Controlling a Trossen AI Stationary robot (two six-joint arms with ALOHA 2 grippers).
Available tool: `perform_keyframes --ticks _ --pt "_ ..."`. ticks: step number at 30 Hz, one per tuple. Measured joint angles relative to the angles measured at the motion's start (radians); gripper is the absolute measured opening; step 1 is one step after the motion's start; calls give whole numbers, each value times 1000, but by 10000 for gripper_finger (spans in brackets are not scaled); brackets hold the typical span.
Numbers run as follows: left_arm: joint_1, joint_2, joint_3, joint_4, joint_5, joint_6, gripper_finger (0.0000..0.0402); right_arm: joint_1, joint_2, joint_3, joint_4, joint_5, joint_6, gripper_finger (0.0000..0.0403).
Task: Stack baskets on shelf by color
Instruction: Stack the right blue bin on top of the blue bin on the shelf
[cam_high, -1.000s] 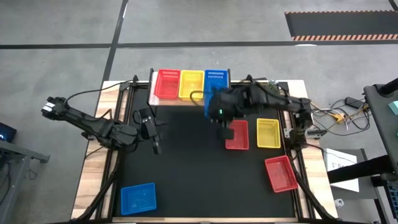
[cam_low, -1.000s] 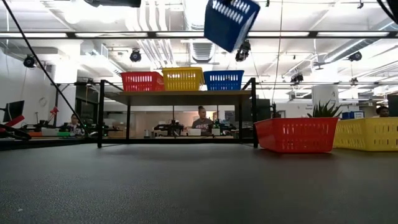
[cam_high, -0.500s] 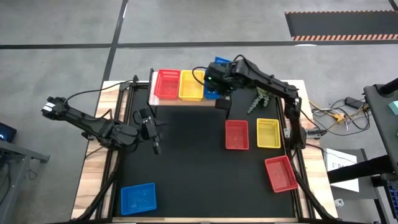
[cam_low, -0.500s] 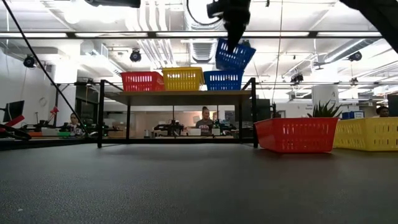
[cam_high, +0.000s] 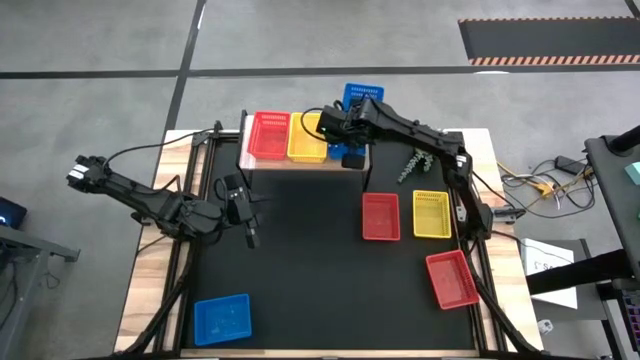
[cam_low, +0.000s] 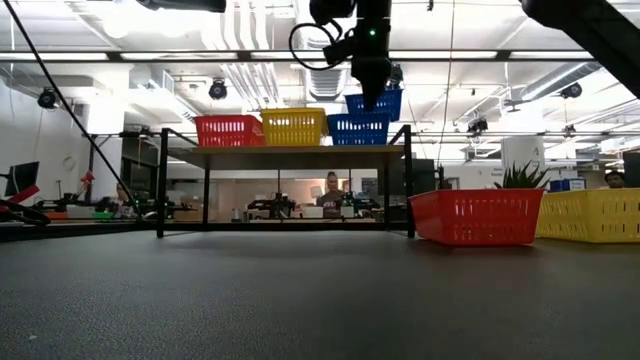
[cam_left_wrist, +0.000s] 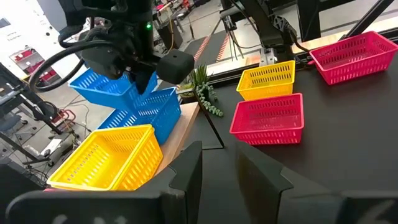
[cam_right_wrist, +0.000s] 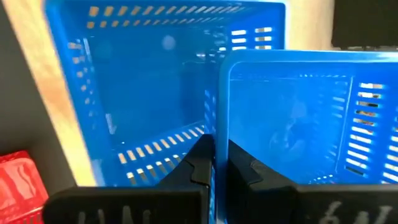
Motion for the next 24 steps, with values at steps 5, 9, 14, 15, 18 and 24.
perform_keyframes --ticks 5,9,14,15,18,24 --pt "0 0 0 0 0 19 79 3 0 0 8 0 -2 8" --pt "0 0 0 2 0 24 79 15 0 0 20 2 -25 8" --pt "0 0 0 3 0 25 79 48 -3 0 42 78 -63 8" --pt "0 0 0 3 0 25 80 54 -5 0 41 76 -64 9" --pt "0 0 0 4 0 26 80 69 -14 1 40 11 -64 9" --pt "0 0 0 4 0 26 80 84 -17 1 41 -61 -52 9"
